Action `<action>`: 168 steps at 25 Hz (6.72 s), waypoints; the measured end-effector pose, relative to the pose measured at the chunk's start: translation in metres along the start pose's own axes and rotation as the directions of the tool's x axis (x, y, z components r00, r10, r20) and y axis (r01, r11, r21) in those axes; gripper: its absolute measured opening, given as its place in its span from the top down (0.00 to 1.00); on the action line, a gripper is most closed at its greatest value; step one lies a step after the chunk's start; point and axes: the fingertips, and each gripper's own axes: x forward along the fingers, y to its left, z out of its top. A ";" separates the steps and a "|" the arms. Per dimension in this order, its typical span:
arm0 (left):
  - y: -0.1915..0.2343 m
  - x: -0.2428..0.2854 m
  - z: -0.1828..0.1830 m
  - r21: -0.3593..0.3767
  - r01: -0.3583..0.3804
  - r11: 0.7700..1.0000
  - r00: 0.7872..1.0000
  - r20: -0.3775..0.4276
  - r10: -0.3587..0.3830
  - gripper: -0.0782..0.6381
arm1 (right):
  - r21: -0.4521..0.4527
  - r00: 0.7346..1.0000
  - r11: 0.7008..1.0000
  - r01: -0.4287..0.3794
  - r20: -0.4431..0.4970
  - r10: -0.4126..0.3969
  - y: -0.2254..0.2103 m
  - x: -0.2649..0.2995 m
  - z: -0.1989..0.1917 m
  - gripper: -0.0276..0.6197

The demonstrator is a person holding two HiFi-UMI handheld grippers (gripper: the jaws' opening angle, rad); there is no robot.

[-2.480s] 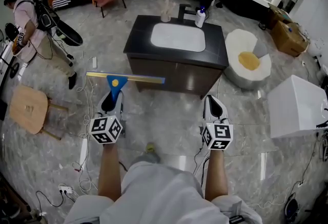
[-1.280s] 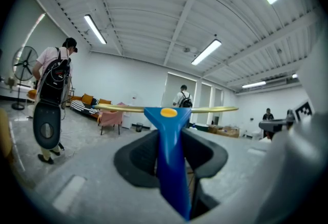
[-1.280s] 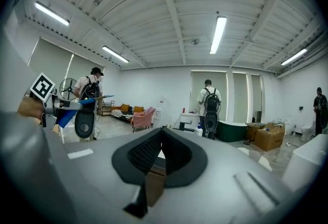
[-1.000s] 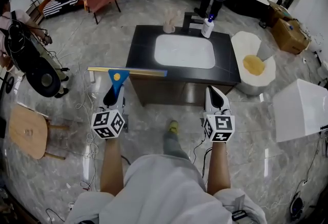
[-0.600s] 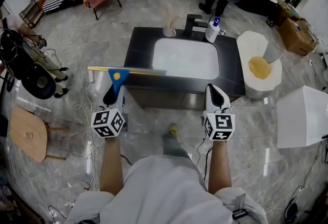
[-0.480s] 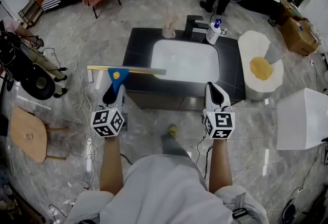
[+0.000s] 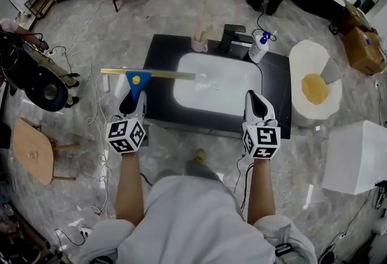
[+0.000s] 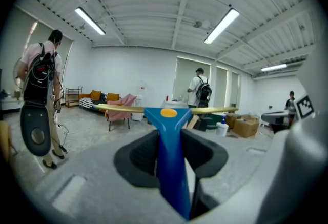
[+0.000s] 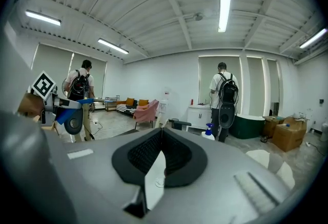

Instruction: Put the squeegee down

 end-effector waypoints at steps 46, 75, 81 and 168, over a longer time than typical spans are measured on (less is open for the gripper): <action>0.108 0.299 -0.136 -0.003 -0.019 1.000 0.922 -0.388 0.016 0.71 | 0.087 0.985 0.991 0.101 -0.146 -0.087 -0.037 0.217 -0.059 0.95; 0.109 0.342 -0.193 -0.024 -0.026 0.999 0.849 -0.528 0.009 0.71 | 0.098 0.976 0.989 0.109 -0.197 -0.088 -0.045 0.254 -0.081 0.95; 0.108 0.343 -0.193 -0.021 -0.023 1.000 0.850 -0.527 0.008 0.69 | 0.093 0.977 0.991 0.100 -0.196 -0.080 -0.045 0.256 -0.078 0.95; -0.013 0.039 0.069 0.142 -0.052 0.988 0.994 0.105 0.037 0.89 | 0.072 0.992 0.997 0.020 0.120 -0.029 -0.037 0.010 0.045 0.95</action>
